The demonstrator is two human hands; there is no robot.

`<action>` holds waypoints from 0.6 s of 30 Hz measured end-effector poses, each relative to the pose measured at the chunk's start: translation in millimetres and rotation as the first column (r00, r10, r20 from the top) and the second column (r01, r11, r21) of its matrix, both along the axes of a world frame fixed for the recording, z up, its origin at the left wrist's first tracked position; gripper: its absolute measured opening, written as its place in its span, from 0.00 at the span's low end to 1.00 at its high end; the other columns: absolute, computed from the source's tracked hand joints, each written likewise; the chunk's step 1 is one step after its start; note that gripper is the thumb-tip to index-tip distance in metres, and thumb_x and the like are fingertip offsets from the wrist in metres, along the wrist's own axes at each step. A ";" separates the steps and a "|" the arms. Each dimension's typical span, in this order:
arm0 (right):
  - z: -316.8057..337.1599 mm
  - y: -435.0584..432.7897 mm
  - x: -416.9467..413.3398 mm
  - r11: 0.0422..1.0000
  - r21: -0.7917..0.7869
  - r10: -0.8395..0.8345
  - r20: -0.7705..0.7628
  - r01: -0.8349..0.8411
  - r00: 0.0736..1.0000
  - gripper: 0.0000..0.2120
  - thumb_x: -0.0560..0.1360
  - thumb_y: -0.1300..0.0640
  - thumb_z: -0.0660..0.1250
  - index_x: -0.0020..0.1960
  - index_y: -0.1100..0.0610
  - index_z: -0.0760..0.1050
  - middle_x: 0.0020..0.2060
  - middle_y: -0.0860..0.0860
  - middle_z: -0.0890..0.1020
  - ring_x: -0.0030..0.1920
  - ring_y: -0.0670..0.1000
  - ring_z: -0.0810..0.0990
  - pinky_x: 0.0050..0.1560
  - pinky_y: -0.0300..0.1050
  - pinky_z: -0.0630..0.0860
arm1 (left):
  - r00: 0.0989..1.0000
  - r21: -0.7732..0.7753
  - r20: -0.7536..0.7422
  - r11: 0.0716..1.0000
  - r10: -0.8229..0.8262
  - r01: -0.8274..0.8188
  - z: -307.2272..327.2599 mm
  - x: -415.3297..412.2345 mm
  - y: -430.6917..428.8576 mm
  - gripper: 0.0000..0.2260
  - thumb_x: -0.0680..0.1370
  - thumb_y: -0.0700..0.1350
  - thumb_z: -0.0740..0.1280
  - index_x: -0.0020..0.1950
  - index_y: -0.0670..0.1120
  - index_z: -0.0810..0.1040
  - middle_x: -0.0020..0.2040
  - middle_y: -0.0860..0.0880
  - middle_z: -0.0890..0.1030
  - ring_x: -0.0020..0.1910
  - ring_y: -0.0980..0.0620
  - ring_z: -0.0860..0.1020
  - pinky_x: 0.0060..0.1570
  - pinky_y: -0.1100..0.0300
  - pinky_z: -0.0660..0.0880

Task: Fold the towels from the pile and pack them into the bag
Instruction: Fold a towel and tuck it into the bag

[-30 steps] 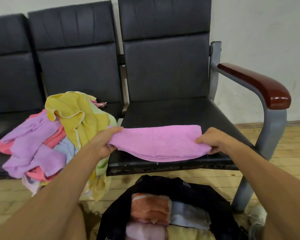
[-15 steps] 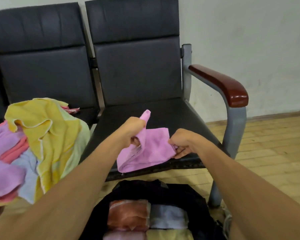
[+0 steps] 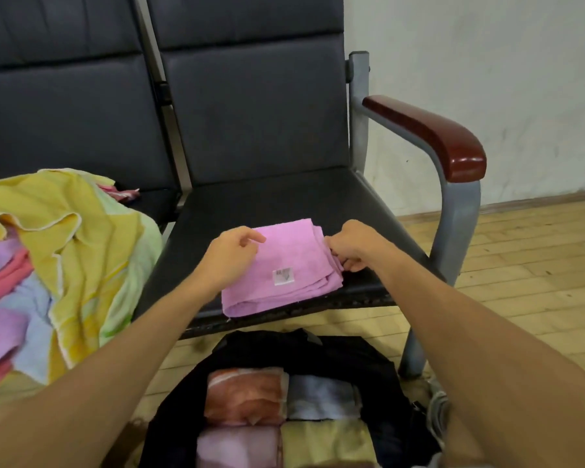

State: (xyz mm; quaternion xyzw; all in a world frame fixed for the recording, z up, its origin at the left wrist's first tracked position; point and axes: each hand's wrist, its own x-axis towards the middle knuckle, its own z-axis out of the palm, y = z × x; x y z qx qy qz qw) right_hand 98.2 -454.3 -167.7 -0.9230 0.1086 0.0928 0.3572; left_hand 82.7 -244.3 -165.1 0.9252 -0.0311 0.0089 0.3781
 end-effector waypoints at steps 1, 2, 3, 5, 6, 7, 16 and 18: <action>-1.9 2.1 0.5 1.000 -0.021 -0.002 0.014 0.002 1.000 0.13 0.79 0.54 0.62 0.39 0.60 0.73 0.38 0.57 0.81 0.35 0.53 0.78 0.40 0.45 0.78 | 0.999 0.101 0.042 0.994 0.032 -0.036 -9.4 -0.8 12.9 0.11 0.81 0.42 0.60 0.60 0.49 0.77 0.58 0.49 0.74 0.52 0.52 0.75 0.51 0.59 0.71; -3.3 4.2 0.5 0.999 -0.042 -0.002 0.026 0.003 1.000 0.14 0.79 0.52 0.62 0.39 0.59 0.72 0.36 0.56 0.79 0.34 0.52 0.77 0.38 0.44 0.76 | 0.998 0.162 0.047 0.985 0.051 -0.058 -18.7 -1.5 25.0 0.11 0.81 0.44 0.61 0.62 0.47 0.76 0.59 0.47 0.73 0.56 0.50 0.74 0.54 0.57 0.71; -4.8 6.3 0.7 0.998 -0.064 0.000 0.033 0.002 0.999 0.15 0.79 0.51 0.61 0.38 0.59 0.71 0.35 0.55 0.78 0.33 0.52 0.75 0.36 0.44 0.74 | 0.998 0.194 0.014 0.979 0.067 -0.069 -26.3 -4.0 34.4 0.13 0.81 0.46 0.61 0.65 0.47 0.74 0.61 0.45 0.72 0.60 0.47 0.72 0.59 0.54 0.71; -7.0 10.5 0.9 0.995 -0.101 0.008 0.042 -0.003 0.999 0.17 0.80 0.48 0.61 0.38 0.58 0.70 0.34 0.53 0.76 0.32 0.50 0.74 0.34 0.42 0.71 | 0.994 0.241 -0.053 0.967 0.093 -0.077 -35.9 -10.1 45.1 0.18 0.81 0.52 0.61 0.69 0.46 0.71 0.64 0.45 0.71 0.65 0.45 0.68 0.65 0.50 0.67; -8.2 12.9 1.3 0.994 -0.109 0.015 0.045 -0.010 0.999 0.17 0.80 0.47 0.61 0.38 0.57 0.69 0.33 0.52 0.76 0.32 0.50 0.74 0.35 0.42 0.71 | 0.994 0.241 -0.067 0.968 0.087 -0.069 -37.3 -11.4 47.1 0.20 0.81 0.53 0.61 0.70 0.47 0.70 0.64 0.45 0.71 0.65 0.45 0.68 0.66 0.49 0.66; -9.3 15.6 1.3 0.993 -0.114 0.025 0.042 -0.020 0.999 0.17 0.80 0.45 0.62 0.38 0.56 0.69 0.34 0.52 0.76 0.33 0.50 0.75 0.37 0.43 0.72 | 0.994 0.219 -0.088 0.975 0.071 -0.051 -37.3 -12.7 47.3 0.20 0.80 0.53 0.62 0.71 0.47 0.69 0.62 0.46 0.73 0.64 0.46 0.69 0.66 0.48 0.67; -4.4 31.7 -8.7 0.996 0.034 0.088 -0.054 -0.086 0.995 0.13 0.73 0.50 0.71 0.49 0.61 0.77 0.47 0.55 0.81 0.46 0.53 0.81 0.47 0.45 0.77 | 0.982 -0.270 -0.182 0.958 0.051 -0.100 -28.3 -39.5 54.4 0.15 0.75 0.44 0.72 0.57 0.49 0.71 0.46 0.49 0.77 0.43 0.55 0.76 0.37 0.62 0.70; 1.0 30.6 -14.1 0.976 0.215 0.065 -0.109 -0.040 0.992 0.16 0.71 0.55 0.75 0.53 0.64 0.78 0.49 0.57 0.82 0.49 0.56 0.82 0.51 0.49 0.80 | 0.956 -0.396 -0.290 0.904 0.043 -0.161 -23.1 -45.1 58.8 0.10 0.74 0.41 0.73 0.52 0.46 0.75 0.42 0.48 0.78 0.36 0.54 0.74 0.34 0.63 0.69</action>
